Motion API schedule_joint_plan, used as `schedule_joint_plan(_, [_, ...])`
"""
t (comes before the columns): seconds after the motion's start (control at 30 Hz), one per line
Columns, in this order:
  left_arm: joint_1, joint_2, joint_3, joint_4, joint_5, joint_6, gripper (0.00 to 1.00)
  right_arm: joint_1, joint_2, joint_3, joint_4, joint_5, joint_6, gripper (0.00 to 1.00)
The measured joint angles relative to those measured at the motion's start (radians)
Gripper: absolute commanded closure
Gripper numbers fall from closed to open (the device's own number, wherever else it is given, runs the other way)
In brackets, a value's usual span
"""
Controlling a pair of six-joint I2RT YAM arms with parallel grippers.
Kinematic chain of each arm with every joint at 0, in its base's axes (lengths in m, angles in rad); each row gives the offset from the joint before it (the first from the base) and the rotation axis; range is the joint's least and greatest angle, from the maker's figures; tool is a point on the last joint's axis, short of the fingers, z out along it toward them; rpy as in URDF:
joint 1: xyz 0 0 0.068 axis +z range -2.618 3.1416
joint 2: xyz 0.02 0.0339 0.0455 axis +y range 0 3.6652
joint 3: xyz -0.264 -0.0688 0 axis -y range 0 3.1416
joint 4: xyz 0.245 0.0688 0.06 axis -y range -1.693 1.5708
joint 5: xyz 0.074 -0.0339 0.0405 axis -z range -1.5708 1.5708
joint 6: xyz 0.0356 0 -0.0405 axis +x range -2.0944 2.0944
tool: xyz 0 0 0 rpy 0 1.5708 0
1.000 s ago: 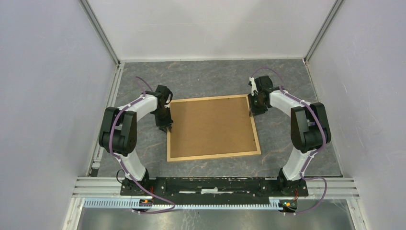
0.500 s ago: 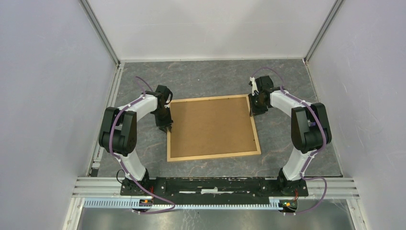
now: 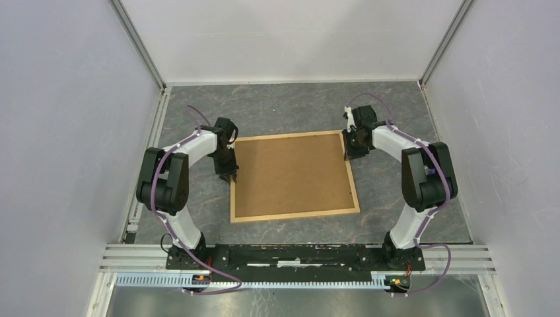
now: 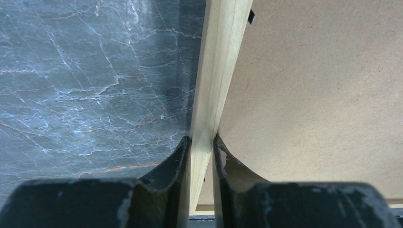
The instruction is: Put the photo into the frame
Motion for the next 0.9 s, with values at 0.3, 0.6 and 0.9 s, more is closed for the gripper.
schedule_joint_plan(0.3, [-0.005, 0.000, 0.000, 0.000, -0.003, 0.000, 0.98, 0.007, 0.009, 0.002, 0.002, 0.015, 0.016, 0.75])
schedule_joint_plan(0.6, [-0.011, 0.000, 0.000, 0.000, -0.010, 0.000, 0.98, 0.010, 0.029, 0.006, 0.002, 0.014, 0.023, 0.75])
schedule_joint_plan(0.9, [-0.017, -0.001, 0.001, 0.000, -0.017, 0.000, 0.98, 0.019, 0.035, 0.002, 0.011, 0.021, 0.030, 0.74])
